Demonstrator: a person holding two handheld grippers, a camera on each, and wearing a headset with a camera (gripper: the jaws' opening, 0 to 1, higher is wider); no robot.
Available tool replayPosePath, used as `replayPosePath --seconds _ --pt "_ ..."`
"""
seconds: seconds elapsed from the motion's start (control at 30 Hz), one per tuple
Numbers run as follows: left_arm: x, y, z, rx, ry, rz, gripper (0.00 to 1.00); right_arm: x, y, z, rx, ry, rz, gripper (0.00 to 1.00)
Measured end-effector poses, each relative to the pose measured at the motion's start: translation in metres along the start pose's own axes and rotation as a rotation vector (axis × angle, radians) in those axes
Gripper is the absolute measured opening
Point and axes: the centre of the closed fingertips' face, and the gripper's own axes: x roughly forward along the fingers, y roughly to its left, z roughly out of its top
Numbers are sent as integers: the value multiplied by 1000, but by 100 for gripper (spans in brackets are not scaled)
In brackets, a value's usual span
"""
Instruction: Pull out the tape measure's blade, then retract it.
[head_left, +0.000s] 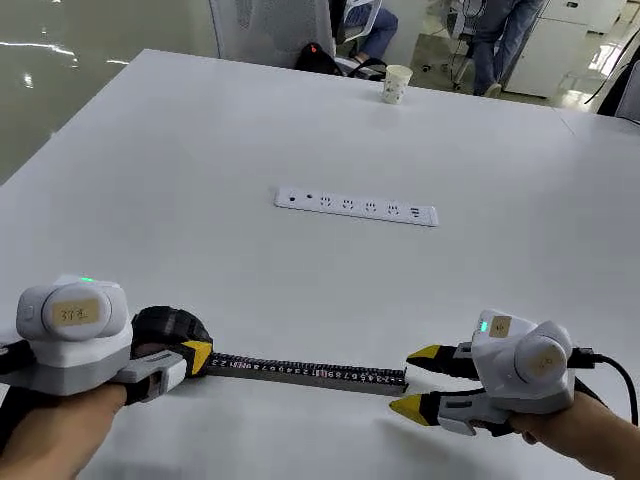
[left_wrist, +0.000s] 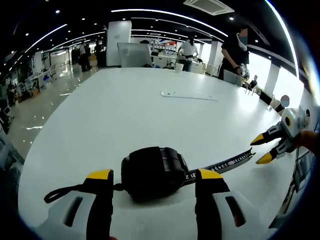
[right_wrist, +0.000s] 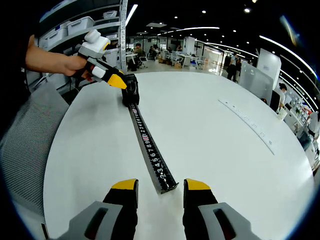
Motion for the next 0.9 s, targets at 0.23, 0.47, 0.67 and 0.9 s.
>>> replayPosePath --seconds 0.23,0.47,0.67,0.9 --pt "7 0 -2 -9 20 13 60 6 -2 -2 -24 29 56 29" --pt "12 1 -1 -14 35 18 58 10 -4 -2 -39 47 93 24" --pt "17 0 -2 -14 44 18 57 12 -6 -5 -46 65 115 22" --pt "20 1 -2 -16 48 22 58 13 -6 -11 -72 87 137 16"
